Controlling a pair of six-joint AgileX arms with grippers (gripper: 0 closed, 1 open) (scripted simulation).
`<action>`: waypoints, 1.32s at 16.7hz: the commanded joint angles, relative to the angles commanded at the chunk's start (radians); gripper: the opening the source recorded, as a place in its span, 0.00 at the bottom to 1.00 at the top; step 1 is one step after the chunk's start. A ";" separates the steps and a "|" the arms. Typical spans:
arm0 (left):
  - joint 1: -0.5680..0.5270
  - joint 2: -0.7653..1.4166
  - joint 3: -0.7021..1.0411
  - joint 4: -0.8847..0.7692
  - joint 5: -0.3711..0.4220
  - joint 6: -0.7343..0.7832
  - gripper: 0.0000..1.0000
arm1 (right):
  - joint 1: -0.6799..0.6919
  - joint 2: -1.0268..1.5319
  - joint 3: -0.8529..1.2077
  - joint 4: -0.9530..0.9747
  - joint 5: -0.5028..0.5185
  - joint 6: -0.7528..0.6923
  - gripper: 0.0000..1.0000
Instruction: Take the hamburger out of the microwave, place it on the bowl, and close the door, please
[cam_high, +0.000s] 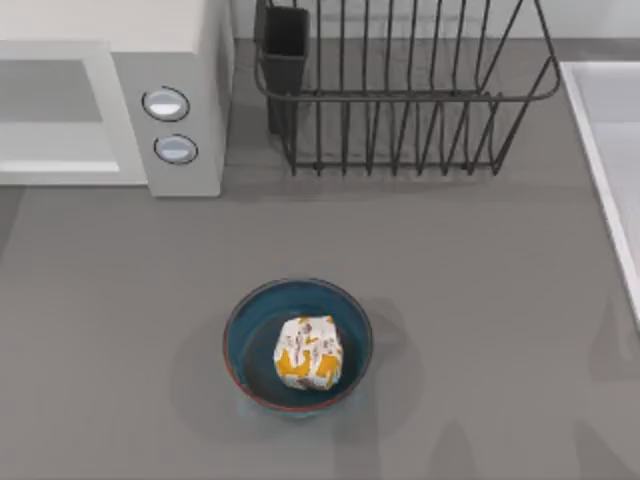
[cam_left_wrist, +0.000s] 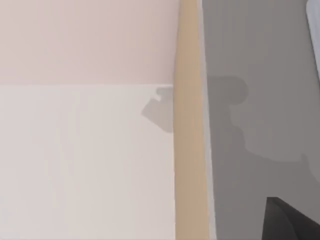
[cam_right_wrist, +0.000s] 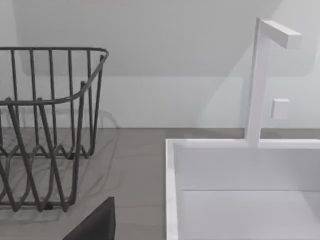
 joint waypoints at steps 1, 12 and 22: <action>0.001 0.009 -0.019 0.023 0.000 0.000 0.00 | 0.000 0.000 0.000 0.000 0.000 0.000 1.00; 0.007 0.115 -0.248 0.364 0.004 0.005 0.00 | 0.000 0.000 0.000 0.000 0.000 0.000 1.00; -0.116 -0.106 -0.526 0.489 -0.055 -0.126 0.00 | 0.000 0.000 0.000 0.000 0.000 0.000 1.00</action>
